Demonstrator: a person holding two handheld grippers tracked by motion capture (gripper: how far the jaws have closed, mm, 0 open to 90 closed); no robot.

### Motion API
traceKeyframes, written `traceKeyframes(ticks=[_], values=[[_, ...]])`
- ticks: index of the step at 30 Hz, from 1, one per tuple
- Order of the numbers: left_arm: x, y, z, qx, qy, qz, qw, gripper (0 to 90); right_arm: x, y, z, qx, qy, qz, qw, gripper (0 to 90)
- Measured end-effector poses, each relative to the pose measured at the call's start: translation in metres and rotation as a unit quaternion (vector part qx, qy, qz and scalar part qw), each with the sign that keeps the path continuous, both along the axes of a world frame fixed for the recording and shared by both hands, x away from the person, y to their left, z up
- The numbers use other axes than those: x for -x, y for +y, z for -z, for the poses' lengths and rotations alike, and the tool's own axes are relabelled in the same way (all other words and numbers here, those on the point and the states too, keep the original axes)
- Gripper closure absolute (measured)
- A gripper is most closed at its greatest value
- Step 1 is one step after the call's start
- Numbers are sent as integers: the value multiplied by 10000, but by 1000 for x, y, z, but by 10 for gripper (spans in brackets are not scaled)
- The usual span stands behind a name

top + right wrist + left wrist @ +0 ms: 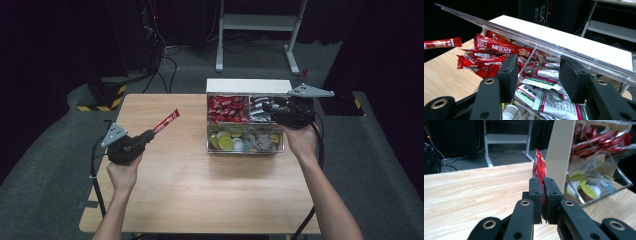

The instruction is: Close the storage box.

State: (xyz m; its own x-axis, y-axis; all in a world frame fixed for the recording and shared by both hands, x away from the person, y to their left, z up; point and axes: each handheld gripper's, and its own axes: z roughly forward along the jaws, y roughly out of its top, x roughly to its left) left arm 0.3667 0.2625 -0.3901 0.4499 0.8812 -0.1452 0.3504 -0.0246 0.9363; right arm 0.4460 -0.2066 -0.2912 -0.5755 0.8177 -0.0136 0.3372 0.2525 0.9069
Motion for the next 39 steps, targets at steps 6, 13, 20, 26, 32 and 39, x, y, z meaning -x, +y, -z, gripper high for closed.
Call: traceKeyframes(ticks=[6,13,20,26,32,39], values=[[-1,0,14,-3,132,-87,9999,859,0,-1,0,4,5,5,10000,498],[-3,-5,30,-66,261,-141,9995,858,0,-1,1,6,6,11,10000,497],[-7,-15,48,-288,420,-140,9986,856,0,0,1,11,7,24,10000,496],[-13,-23,62,-381,574,-117,9976,855,0,0,0,20,11,22,10000,496],[-17,-28,76,-386,735,-119,9965,854,1,0,0,22,12,23,10000,496],[-21,-34,93,-456,917,-139,9947,854,1,0,0,39,22,18,10000,495]])
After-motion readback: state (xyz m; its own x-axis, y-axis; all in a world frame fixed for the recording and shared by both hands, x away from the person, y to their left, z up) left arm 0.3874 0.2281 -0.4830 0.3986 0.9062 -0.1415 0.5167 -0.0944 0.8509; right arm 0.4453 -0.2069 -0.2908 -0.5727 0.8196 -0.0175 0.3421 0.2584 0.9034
